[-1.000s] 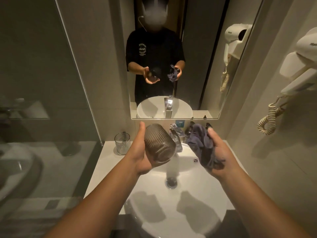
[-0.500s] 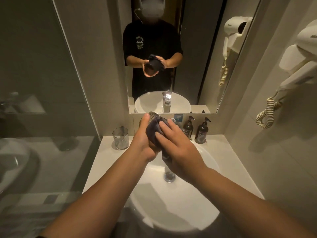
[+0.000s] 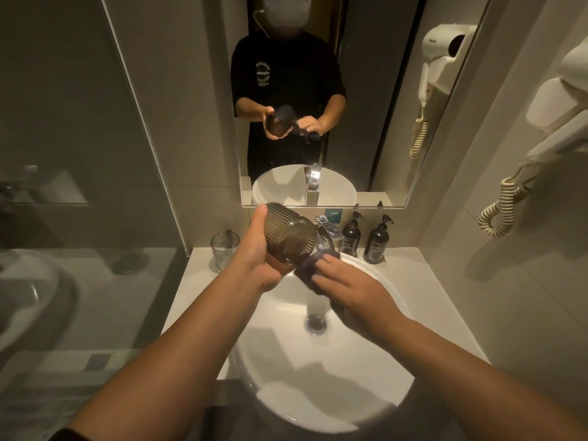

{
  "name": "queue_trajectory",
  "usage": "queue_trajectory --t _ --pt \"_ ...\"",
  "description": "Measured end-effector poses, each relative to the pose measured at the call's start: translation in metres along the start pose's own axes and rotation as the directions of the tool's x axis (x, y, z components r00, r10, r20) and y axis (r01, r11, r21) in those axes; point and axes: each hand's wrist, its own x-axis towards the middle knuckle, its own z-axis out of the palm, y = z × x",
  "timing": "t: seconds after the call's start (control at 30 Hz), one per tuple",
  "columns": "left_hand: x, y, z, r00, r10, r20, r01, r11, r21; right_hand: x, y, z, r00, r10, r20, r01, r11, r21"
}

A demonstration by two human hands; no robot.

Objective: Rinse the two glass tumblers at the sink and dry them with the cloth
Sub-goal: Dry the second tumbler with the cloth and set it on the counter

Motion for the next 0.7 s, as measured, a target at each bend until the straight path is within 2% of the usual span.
queue_trajectory --t 0.03,0.07,0.1,0.13,0.17,0.2,0.23,0.27,0.3,0.33,0.37,0.4,0.43,0.5,0.6,0.7 --pt "0.001 0.003 0.0 1.0 0.011 0.0 -0.011 1.0 -0.014 -0.003 0.004 -0.002 0.971 0.229 0.066 -0.234 0.968 0.095" --pt "0.0 0.006 0.0 1.0 0.011 0.007 -0.011 1.0 -0.017 -0.006 0.008 -0.007 0.858 0.484 0.17 -0.512 0.829 0.226" --pt "0.0 0.006 0.0 1.0 0.009 0.011 -0.008 1.0 -0.017 -0.004 0.009 -0.016 0.699 0.648 0.302 -0.707 0.561 0.431" --pt "0.0 0.006 -0.001 1.0 0.003 0.01 -0.003 1.0 -0.018 -0.001 0.01 -0.024 0.59 0.702 0.4 -0.744 0.28 0.607" --pt "0.001 0.005 -0.002 1.0 -0.01 0.008 0.01 1.0 -0.02 0.001 0.011 -0.029 0.546 0.726 0.418 -0.685 0.1 0.721" --pt "0.002 0.002 -0.003 1.0 -0.023 0.005 0.023 1.0 -0.019 0.005 0.01 -0.036 0.535 0.751 0.387 -0.606 0.022 0.795" --pt "0.003 0.0 -0.002 1.0 -0.03 0.004 0.03 0.999 -0.018 0.011 0.008 -0.042 0.552 0.774 0.312 -0.552 0.059 0.832" --pt "0.004 -0.003 -0.002 0.999 -0.039 0.008 0.04 0.999 -0.018 0.018 0.004 -0.049 0.598 0.783 0.171 -0.514 0.211 0.831" --pt "0.005 -0.005 -0.001 0.999 -0.049 0.006 0.049 0.999 -0.015 0.026 0.0 -0.056 0.696 0.718 -0.017 -0.461 0.464 0.757" --pt "0.005 -0.006 0.001 0.998 -0.058 0.009 0.058 0.998 -0.008 0.032 -0.005 -0.061 0.812 0.553 -0.186 -0.354 0.721 0.596" --pt "0.006 -0.008 0.002 0.998 -0.062 0.013 0.062 0.998 0.005 0.037 -0.007 -0.06 0.904 0.314 -0.29 -0.194 0.906 0.375" --pt "0.007 -0.009 0.002 0.997 -0.07 0.027 0.069 0.997 0.016 0.04 -0.006 -0.056 0.953 0.077 -0.294 -0.027 0.985 0.172" --pt "0.007 -0.009 0.003 0.995 -0.089 0.044 0.088 0.996 0.02 0.043 -0.005 -0.052 0.971 -0.088 -0.224 0.099 0.994 0.039" --pt "0.004 -0.011 0.001 0.99 -0.126 0.065 0.127 0.992 -0.004 0.045 -0.005 -0.04 0.974 -0.22 -0.061 0.215 0.973 -0.086" --pt "0.002 -0.013 -0.002 0.993 -0.102 0.054 0.101 0.995 0.023 0.043 0.001 -0.029 0.967 -0.253 0.035 0.255 0.949 -0.184" --pt "0.002 -0.012 -0.001 0.999 -0.033 0.022 0.03 0.992 0.123 0.041 0.005 -0.024 0.964 -0.264 -0.016 0.254 0.943 -0.215"
